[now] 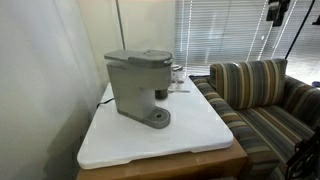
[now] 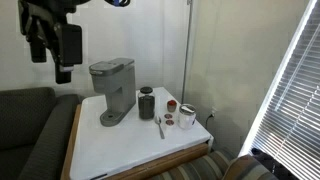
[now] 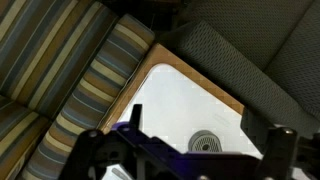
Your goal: Open the coffee maker
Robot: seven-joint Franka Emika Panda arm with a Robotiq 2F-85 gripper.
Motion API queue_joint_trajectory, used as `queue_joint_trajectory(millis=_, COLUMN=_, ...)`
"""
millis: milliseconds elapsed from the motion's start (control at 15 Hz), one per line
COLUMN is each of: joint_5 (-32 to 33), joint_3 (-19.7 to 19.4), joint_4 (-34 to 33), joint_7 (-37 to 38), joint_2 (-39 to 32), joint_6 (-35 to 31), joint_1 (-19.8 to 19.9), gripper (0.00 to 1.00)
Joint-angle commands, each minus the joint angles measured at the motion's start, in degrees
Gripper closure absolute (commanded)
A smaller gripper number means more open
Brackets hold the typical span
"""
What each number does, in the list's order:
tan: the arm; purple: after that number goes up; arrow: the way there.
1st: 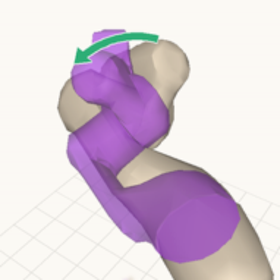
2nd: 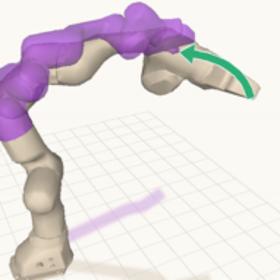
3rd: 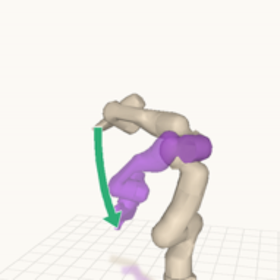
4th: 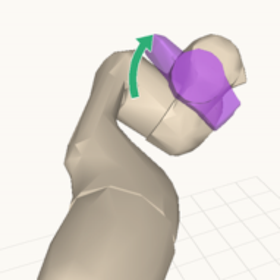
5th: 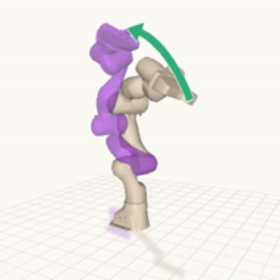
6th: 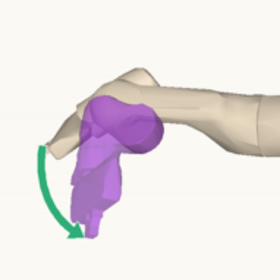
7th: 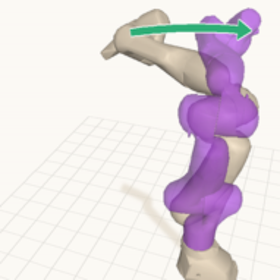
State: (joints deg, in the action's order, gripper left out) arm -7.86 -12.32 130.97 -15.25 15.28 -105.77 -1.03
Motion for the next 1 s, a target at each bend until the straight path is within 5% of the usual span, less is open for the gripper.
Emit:
queue_joint_trajectory(millis=0, joint_5=-0.42, joint_3=1.68, joint_4=-0.1, joint_7=-0.36, joint_2=-0.13, joint_6=0.16, joint_1=1.84, gripper=0.0)
queue_joint_trajectory(millis=400, joint_5=-0.26, joint_3=3.77, joint_4=-5.4, joint_7=-3.6, joint_2=-2.69, joint_6=0.51, joint_1=0.42, gripper=0.0)
queue_joint_trajectory(millis=800, joint_5=-0.45, joint_3=5.54, joint_4=-24.38, joint_7=-9.55, joint_2=-14.62, joint_6=4.71, joint_1=-1.83, gripper=0.0)
queue_joint_trajectory(millis=867, joint_5=-0.29, joint_3=7.06, joint_4=-16.6, joint_7=-6.62, joint_2=-7.91, joint_6=1.42, joint_1=-0.24, gripper=0.0)
queue_joint_trajectory(millis=933, joint_5=-0.26, joint_3=7.28, joint_4=-19.48, joint_7=-7.25, joint_2=-10.06, joint_6=2.3, joint_1=-0.42, gripper=0.0)
